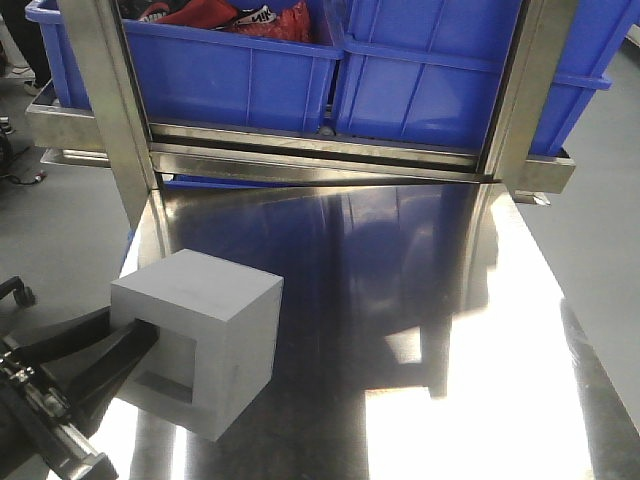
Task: Sort gray base to blue bin
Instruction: 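Drive the base through the aisle holding the block in the left gripper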
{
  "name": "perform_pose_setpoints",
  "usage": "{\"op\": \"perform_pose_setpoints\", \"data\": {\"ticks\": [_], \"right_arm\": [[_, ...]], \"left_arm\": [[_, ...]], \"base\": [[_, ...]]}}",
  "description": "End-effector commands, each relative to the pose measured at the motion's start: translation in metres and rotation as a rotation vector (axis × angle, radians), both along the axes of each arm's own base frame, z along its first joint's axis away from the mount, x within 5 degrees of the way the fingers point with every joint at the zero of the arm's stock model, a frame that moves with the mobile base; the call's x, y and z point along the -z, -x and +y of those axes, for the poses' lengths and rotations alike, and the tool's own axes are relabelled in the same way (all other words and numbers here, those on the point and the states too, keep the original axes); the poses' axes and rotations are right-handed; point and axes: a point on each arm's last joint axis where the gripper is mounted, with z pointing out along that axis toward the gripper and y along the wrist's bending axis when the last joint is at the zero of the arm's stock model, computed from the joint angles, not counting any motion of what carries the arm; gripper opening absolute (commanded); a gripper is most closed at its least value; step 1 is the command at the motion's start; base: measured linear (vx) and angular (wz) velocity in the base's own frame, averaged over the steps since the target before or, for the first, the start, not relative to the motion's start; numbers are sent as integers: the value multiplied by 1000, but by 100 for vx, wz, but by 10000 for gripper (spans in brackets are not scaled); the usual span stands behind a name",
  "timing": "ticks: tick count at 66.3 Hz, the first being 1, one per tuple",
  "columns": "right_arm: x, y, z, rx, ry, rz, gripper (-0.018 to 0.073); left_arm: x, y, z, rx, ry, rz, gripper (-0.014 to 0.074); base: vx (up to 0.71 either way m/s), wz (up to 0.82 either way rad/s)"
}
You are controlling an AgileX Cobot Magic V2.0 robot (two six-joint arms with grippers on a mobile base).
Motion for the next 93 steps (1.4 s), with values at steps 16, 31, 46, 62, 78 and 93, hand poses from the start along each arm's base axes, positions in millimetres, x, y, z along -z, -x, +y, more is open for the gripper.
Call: {"op": "perform_pose_setpoints", "data": {"ticks": [16,31,46,62,78,93], "right_arm": [[-3,0,0,-1,14,-74,-9],[-3,0,0,-1,14,-74,-9],[-3,0,0,-1,14,-74,-9],[-3,0,0,-1,14,-74,-9],[-3,0,0,-1,14,-74,-9],[-3,0,0,-1,14,-74,-9]], "left_arm": [[-23,-1,1,-16,103,-119,-6],[-23,-1,1,-16,103,-119,-6],[-23,-1,1,-16,103,-119,-6],[-23,-1,1,-16,101,-117,-6],[-23,-1,1,-16,101,-117,-6],[-23,-1,1,-16,101,-117,-6]], "base": [[0,0],[0,0],[0,0],[-1,-3],[-6,-26],[-8,-48]]}}
